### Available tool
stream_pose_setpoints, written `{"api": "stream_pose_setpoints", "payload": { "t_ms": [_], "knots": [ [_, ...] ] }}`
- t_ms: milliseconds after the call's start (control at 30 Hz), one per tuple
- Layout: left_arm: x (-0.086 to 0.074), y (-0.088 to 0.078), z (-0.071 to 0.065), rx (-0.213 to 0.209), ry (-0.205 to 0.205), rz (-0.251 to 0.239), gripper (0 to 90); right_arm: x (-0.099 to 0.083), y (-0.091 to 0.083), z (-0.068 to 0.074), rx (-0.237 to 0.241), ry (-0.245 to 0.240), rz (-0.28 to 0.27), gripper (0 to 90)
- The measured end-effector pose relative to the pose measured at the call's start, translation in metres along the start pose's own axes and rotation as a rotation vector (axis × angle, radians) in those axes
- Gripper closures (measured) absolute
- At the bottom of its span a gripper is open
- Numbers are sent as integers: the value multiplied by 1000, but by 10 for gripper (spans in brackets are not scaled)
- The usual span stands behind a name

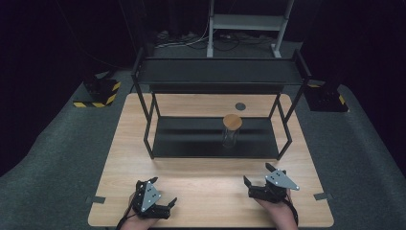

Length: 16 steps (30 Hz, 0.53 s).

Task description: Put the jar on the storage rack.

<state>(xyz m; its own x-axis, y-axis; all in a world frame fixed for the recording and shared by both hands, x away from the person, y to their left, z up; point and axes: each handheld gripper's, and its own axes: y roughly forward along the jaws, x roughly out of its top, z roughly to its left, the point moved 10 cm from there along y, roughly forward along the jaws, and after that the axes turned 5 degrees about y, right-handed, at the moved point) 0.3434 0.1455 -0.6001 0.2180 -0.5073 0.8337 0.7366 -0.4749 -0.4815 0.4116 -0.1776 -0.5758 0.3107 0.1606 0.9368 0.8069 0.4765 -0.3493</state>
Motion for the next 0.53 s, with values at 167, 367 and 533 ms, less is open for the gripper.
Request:
{"api": "stream_pose_setpoints", "payload": {
  "t_ms": [167,367,533],
  "knots": [
    [0,0,0,0,-1,1,14,-8,-2,1,-1,-6,18,9],
    [0,0,0,-1,1,2,14,-11,-4,2,-11,-26,31,9],
    [0,0,0,-2,0,2,14,-13,-4,4,-22,-48,43,7]
  ]
}}
